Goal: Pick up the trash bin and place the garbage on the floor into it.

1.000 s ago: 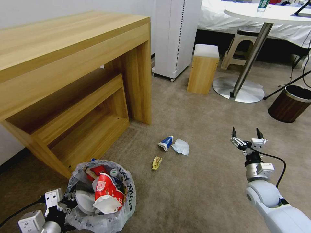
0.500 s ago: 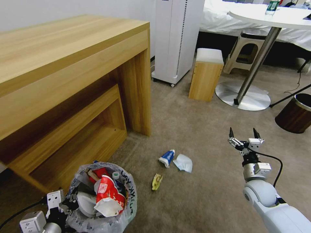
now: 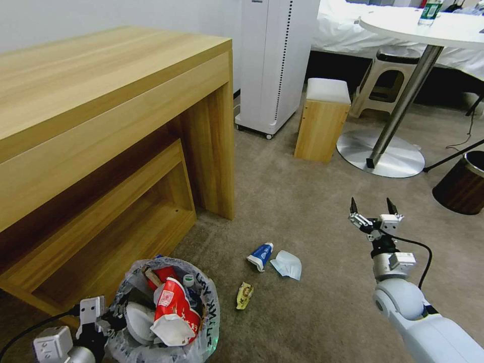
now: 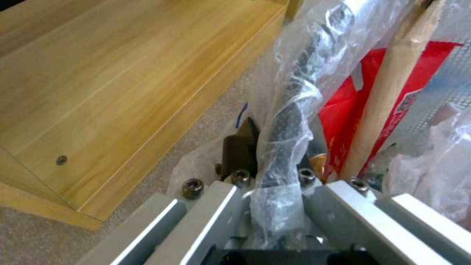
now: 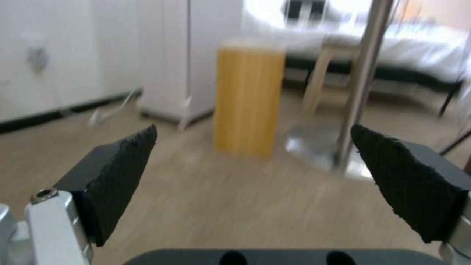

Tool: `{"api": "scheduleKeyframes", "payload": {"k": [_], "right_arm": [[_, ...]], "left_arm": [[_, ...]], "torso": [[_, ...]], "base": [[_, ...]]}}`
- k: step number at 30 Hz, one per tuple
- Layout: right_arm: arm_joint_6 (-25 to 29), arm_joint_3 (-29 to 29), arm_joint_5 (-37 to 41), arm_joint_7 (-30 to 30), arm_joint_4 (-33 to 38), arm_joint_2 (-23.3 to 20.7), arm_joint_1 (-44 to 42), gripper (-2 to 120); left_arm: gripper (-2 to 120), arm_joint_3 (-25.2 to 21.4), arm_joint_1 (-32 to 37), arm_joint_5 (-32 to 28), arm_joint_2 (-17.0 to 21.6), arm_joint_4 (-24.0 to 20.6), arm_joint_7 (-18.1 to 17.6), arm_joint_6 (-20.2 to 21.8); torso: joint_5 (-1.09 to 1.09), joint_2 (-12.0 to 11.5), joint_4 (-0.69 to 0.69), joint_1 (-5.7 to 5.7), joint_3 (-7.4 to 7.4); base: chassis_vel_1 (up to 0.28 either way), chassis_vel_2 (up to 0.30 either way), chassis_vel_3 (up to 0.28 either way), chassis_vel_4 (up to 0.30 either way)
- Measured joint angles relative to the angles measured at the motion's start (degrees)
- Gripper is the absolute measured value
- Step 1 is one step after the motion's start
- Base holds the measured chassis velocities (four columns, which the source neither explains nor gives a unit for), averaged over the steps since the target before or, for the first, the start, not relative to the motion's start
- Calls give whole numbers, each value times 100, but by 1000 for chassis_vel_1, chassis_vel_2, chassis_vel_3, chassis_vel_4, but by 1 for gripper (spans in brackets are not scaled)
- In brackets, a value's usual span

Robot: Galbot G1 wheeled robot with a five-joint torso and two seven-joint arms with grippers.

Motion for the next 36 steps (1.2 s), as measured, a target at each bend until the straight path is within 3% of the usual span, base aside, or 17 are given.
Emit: {"api": "scheduleKeyframes", "payload": {"k": [4, 7, 8, 9, 11, 16, 18, 22, 26, 29, 31, 34, 36], "right_arm": [[-495, -239, 613, 198, 247, -84, 30, 100], [-1337, -879, 1826, 563, 530, -185, 445, 100], [-1337, -879, 1826, 563, 530, -185, 445, 100], [-1767, -1127, 2169, 717, 580, -201, 642, 100], [-2019, -1455, 2330, 802, 548, -196, 881, 100], [-2173, -2187, 2607, 728, 498, -106, 1300, 100], [-1939, -2588, 2714, 572, 490, -50, 1475, 100], [-1993, -3057, 2758, 519, 434, 12, 1587, 98], [-2448, -3142, 3067, 774, 554, 22, 1574, 97], [-3522, -3093, 3441, 1203, 666, 47, 1543, 89], [-3738, -3055, 3499, 1241, 674, 59, 1540, 88], [-4064, -3004, 3658, 1250, 665, 103, 1547, 88], [-4184, -3027, 3742, 1220, 517, 235, 1630, 99]], "left_arm": [[0, 31, -28, 3, -14, 30, -4, -6], [0, 89, -68, 43, -71, 98, -5, -60], [0, 89, -68, 43, -71, 98, -5, -60], [0, 102, -78, 54, -91, 119, -2, -90], [0, 112, -83, 70, -111, 138, -2, -113], [0, 130, -104, 101, -165, 200, -2, -142], [0, 142, -117, 130, -217, 256, -9, -165], [0, 152, -131, 191, -298, 344, -13, -205], [0, 165, -146, 214, -336, 399, -13, -230], [0, 181, -180, 253, -398, 485, -13, -280], [0, 184, -183, 264, -414, 503, -13, -294], [0, 194, -186, 288, -445, 540, -13, -315], [0, 207, -199, 302, -483, 568, -13, -330]], "torso": [[-3, 1, -1, 0, 0], [-2, 0, 1, 0, 0], [-2, 0, 1, 0, 0], [-2, 0, 2, 0, 0], [0, 0, 1, 0, 0], [2, 0, 1, 0, 1], [-3, 0, 1, 0, 0], [1, 0, 1, 0, 0], [-1, 0, 0, 0, 0], [-1, 0, 0, 0, 0], [-1, 0, 0, 0, 0], [-1, 1, 0, 0, 0], [-2, 1, 0, 0, 0]], "base": [[0, 0, 0, 0], [0, 0, 0, 0], [0, 0, 0, 0], [0, 0, 0, 0], [0, 0, 0, 0], [0, 0, 0, 0], [0, 0, 0, 0], [0, 0, 0, 0], [0, 0, 0, 0], [0, 0, 0, 0], [0, 0, 0, 0], [0, 0, 0, 0], [0, 0, 0, 0]]}}
